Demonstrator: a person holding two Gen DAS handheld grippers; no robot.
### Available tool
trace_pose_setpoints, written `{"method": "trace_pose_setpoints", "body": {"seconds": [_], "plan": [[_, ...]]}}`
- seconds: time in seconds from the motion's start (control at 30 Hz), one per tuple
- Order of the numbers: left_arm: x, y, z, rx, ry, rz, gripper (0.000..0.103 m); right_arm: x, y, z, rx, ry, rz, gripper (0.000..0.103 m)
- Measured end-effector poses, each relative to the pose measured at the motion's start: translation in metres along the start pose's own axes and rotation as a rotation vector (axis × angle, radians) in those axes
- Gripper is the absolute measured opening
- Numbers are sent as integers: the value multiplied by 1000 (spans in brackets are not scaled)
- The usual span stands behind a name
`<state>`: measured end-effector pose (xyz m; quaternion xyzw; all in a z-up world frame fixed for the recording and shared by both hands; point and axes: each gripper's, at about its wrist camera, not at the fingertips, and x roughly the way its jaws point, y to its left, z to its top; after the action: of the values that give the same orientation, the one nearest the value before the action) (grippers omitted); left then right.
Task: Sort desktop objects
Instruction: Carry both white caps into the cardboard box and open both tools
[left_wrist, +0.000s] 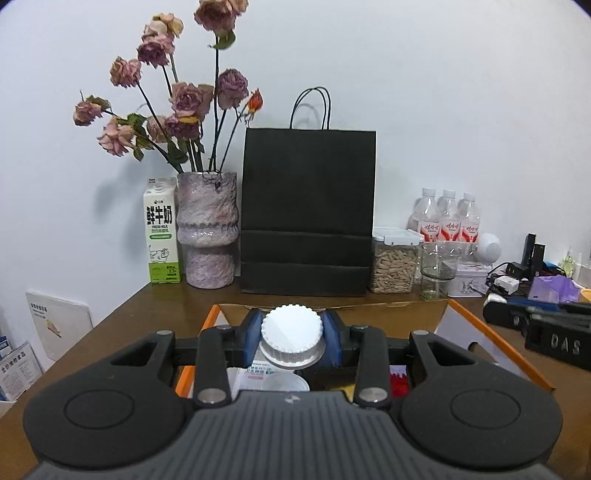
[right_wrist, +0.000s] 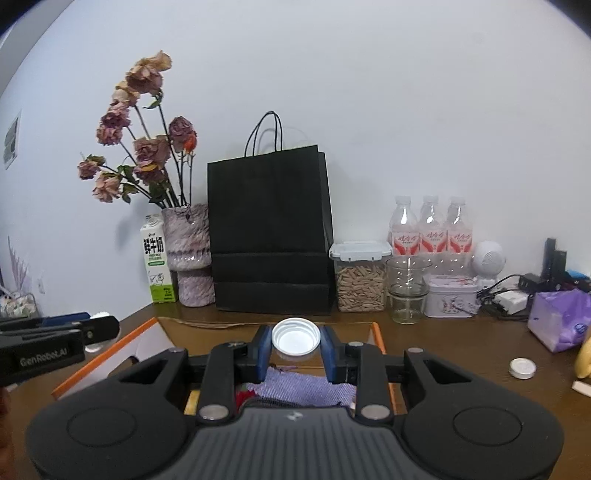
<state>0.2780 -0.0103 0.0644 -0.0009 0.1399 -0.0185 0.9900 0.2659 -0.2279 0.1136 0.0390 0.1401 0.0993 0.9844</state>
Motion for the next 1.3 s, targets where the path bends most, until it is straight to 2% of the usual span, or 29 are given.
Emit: {"method": "trace_pose_setpoints", "body": {"seconds": [0.17,0.3,0.57,0.6,0.63,0.67,0.7,0.73,0.77,0.9,1.3], "plan": [[21,3,-16,18,70,-2,37,21,-6,-18,-16,67,15,27],[21,0,-20,33,65,7,37,26,-11,-26,11,102,29,27],[21,-8,-24,58,60,5,37,20,-7,-30,-7,74,11,27],[21,-8,-24,55,53,11,43,20,-7,-30,-7,73,12,27],[20,-8,-25,51,45,21,65,20,-7,-30,-9,78,20,28],[19,-8,-26,51,35,37,78,20,-7,-31,-10,81,27,39],[17,-9,-27,58,16,58,100,20,-6,-32,-9,84,32,52],[15,-10,-28,65,-11,74,103,19,-5,-32,-8,82,29,88],[12,-10,-29,66,-35,81,103,18,-3,-32,-14,70,21,102],[7,-8,-28,47,-60,76,103,8,4,-30,-44,27,-4,103],[5,-13,-35,64,-67,78,103,2,7,-31,-43,22,-4,103]]}}
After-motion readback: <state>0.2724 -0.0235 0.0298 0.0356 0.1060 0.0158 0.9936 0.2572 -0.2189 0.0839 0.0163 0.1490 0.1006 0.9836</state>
